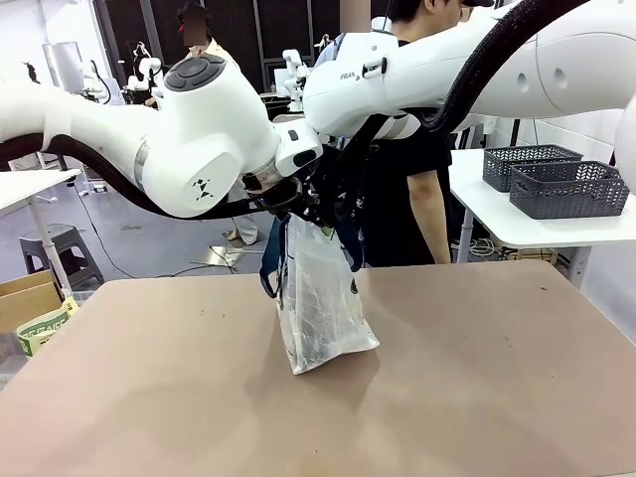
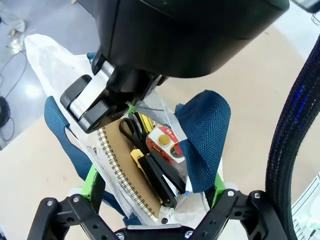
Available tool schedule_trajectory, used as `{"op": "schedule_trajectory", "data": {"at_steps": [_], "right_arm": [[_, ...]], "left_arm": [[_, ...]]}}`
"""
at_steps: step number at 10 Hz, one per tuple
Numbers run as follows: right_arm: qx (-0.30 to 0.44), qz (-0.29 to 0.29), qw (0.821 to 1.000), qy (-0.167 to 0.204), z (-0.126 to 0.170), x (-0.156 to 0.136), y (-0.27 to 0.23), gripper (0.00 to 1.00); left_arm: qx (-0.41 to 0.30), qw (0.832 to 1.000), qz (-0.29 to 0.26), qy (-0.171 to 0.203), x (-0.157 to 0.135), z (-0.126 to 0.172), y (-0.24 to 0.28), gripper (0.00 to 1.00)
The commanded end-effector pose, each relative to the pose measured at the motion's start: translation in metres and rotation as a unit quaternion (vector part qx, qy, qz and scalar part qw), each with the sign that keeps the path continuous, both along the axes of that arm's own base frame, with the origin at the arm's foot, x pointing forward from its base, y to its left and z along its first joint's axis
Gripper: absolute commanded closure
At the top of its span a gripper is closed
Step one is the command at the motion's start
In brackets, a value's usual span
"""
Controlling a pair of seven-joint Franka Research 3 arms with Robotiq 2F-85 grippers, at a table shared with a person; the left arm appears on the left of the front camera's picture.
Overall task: Transfer purchased items from the store into the shopping bag.
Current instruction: Move the Reusable shopping bag to the right side of the table.
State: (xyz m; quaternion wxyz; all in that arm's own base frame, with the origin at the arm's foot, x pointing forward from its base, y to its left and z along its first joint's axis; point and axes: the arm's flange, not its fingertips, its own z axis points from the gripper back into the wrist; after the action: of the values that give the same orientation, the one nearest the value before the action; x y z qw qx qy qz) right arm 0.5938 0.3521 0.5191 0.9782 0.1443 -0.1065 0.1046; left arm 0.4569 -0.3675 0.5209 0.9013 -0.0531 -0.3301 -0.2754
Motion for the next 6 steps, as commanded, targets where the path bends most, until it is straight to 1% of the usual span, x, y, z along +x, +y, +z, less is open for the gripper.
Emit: {"op": "schedule_trajectory", "data": {"at_steps": [1,2,5,6], "right_arm": [[0.009,0.012,1.000,0.011,-0.0017,0.0028,0.0013,1.00],[0.008,0.012,1.000,0.012,-0.0023,0.0027,0.0014,1.00],[0.007,0.015,1.000,0.012,-0.0019,0.0031,0.0023,1.00],[0.006,0.019,1.000,0.010,-0.0011,0.0032,0.0015,1.00]], "left_arm": [[-0.009,1.000,-0.012,-0.004,0.0048,0.0022,-0.0006,0.08],[-0.011,1.000,-0.010,-0.010,0.0029,0.0033,0.0002,0.27],[-0.009,1.000,-0.014,-0.011,0.0010,0.0040,0.0015,0.85],[-0.011,1.000,-0.016,-0.006,0.0015,0.0032,0.0042,1.00]]}}
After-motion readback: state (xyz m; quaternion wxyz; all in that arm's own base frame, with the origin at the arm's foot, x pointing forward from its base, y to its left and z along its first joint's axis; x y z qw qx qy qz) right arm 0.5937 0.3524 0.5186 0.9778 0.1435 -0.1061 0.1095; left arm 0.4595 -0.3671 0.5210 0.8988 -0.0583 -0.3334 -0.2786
